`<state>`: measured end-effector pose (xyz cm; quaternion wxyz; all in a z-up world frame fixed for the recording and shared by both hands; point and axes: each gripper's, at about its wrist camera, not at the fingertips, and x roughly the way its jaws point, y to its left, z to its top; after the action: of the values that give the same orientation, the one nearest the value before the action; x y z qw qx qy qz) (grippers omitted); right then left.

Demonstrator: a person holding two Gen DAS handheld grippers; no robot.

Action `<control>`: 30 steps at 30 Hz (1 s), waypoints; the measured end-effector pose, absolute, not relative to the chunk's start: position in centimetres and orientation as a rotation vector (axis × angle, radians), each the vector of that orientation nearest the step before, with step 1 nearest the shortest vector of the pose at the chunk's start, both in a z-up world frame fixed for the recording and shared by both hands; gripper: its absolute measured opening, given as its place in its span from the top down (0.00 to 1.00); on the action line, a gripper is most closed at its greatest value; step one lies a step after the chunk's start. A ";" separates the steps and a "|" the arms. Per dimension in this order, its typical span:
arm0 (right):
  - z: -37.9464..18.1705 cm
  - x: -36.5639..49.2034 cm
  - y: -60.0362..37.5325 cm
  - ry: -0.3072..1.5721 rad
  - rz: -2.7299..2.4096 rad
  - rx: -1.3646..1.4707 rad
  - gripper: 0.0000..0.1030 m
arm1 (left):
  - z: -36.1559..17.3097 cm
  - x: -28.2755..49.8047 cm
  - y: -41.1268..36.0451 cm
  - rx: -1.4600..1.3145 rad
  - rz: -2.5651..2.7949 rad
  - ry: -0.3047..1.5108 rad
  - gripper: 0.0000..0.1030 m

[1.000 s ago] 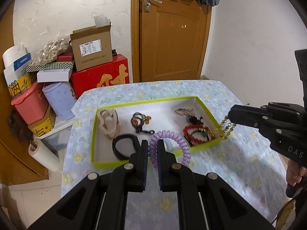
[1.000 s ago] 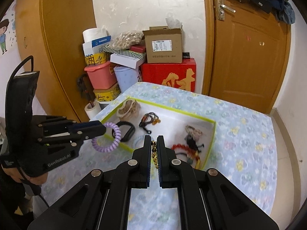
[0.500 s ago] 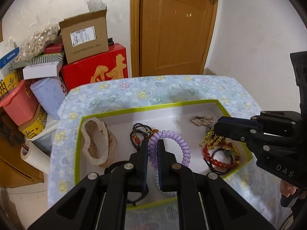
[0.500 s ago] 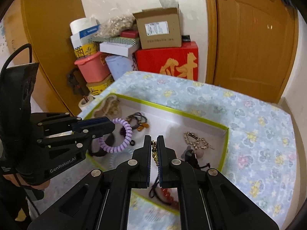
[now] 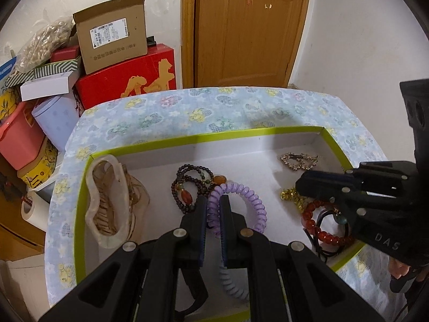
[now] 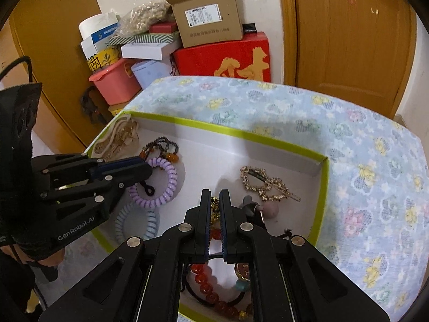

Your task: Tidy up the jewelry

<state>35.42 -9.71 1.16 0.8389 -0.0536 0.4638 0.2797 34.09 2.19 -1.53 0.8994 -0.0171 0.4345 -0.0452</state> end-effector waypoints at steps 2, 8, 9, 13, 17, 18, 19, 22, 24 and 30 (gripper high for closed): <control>1.1 35.5 -9.8 0.982 0.587 -0.111 0.94 | -1.6 34.2 2.2 -0.035 -0.094 0.899 0.90; 1.8 34.9 -10.2 0.959 0.581 -0.104 0.85 | -1.6 34.2 2.1 -0.031 -0.093 0.903 0.90; 1.9 34.8 -10.3 0.956 0.578 -0.106 0.84 | -1.5 34.2 2.1 -0.033 -0.093 0.905 0.90; 2.7 33.9 -10.7 0.941 0.565 -0.107 0.84 | -1.2 33.8 2.3 -0.048 -0.097 0.907 0.83; 3.5 32.8 -11.4 0.929 0.553 -0.098 0.78 | -0.5 32.7 2.2 -0.054 -0.098 0.895 0.82; 3.8 32.2 -11.7 0.925 0.547 -0.095 0.75 | -0.3 32.4 2.2 -0.058 -0.098 0.893 0.82; 4.0 31.7 -11.9 0.921 0.542 -0.094 0.74 | -0.1 32.0 2.2 -0.061 -0.096 0.891 0.82; 4.7 30.1 -12.4 0.912 0.526 -0.098 0.73 | 0.7 30.2 2.0 -0.063 -0.085 0.873 0.82; 5.1 28.7 -12.6 0.906 0.519 -0.105 0.73 | 1.2 28.8 1.9 -0.062 -0.075 0.863 0.82; 6.6 23.9 -13.0 0.872 0.495 -0.132 0.73 | 2.5 23.9 0.9 -0.057 -0.062 0.835 0.82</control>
<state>23.87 -13.01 6.58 0.8748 -0.0633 0.4179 0.2369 23.94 0.92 2.51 0.9133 -0.0279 0.4052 -0.0299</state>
